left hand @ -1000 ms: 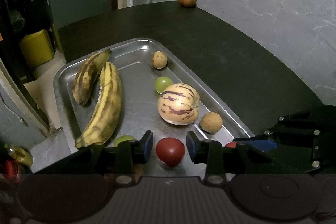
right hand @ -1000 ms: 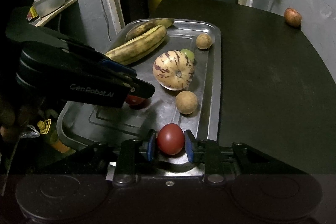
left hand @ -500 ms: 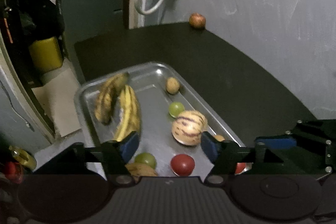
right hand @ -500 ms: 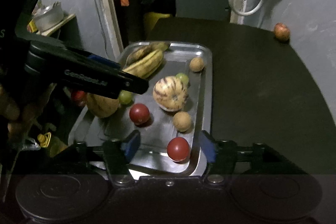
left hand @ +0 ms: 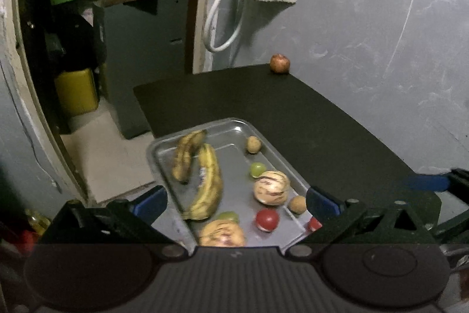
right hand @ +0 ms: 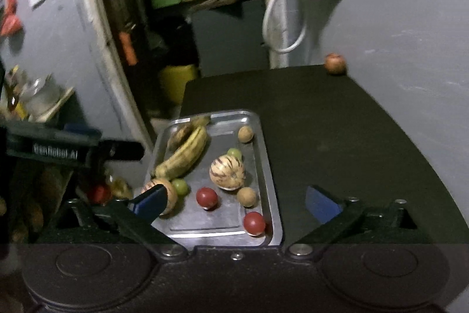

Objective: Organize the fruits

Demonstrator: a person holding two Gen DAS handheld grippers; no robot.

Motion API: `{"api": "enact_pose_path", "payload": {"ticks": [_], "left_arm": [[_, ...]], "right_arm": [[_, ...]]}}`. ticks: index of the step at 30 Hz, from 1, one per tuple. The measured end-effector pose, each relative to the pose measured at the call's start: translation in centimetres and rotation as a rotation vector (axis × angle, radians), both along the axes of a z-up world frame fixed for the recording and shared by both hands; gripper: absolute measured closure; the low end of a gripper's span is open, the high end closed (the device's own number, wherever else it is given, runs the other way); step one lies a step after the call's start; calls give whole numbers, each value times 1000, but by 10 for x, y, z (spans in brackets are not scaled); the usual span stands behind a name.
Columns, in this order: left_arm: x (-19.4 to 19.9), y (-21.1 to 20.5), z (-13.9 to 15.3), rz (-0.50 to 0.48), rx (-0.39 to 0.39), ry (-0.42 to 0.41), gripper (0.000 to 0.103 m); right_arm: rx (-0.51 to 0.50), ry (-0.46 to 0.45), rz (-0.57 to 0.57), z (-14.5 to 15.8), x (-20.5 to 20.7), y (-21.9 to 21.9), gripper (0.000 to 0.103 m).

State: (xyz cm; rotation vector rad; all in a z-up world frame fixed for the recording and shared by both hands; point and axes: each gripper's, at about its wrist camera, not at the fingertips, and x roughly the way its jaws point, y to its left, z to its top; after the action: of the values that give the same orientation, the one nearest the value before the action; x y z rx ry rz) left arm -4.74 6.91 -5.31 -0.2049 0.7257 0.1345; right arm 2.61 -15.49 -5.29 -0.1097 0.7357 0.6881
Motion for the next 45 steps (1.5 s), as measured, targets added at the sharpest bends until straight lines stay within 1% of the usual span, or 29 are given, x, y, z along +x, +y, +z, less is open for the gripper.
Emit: {"api": "enact_pose_path", "payload": {"ticks": [1,4,5,7,8,11,14,18,23,28,45], "left_arm": [[-8,5,3,1,-3,-15,0],[-26,25,7,-14,-21,-25,0],[-31,30,7,-25,-15,-21,0],[-39,37,8,-49,28,-3,0],[-42,40,7,-65,37,2,0],[-51,51,7,-108,12,-2,0],[-53,56,4,-120,-4,13,0],[-54,54,5,-119,24,16,0],[-54,51,8,-115,9,14,0],[-56,51,8,-100,20,19,0],[-59,44,11,-115,30,14,0]], "right_arm": [[1,-4,-26,4,-6,1,1],[1,0,-114,13,-23,7,1],[1,8,-151,14,-29,10,1],[-10,28,-210,14,-38,16,1],[-18,42,-236,12,-42,21,1],[-31,72,-292,9,-55,32,1],[-50,51,-328,11,-68,40,1],[-59,42,-342,15,-71,46,1],[-61,27,-343,19,-71,49,1],[-68,17,-345,20,-73,50,1],[-63,4,-356,22,-78,47,1]]}}
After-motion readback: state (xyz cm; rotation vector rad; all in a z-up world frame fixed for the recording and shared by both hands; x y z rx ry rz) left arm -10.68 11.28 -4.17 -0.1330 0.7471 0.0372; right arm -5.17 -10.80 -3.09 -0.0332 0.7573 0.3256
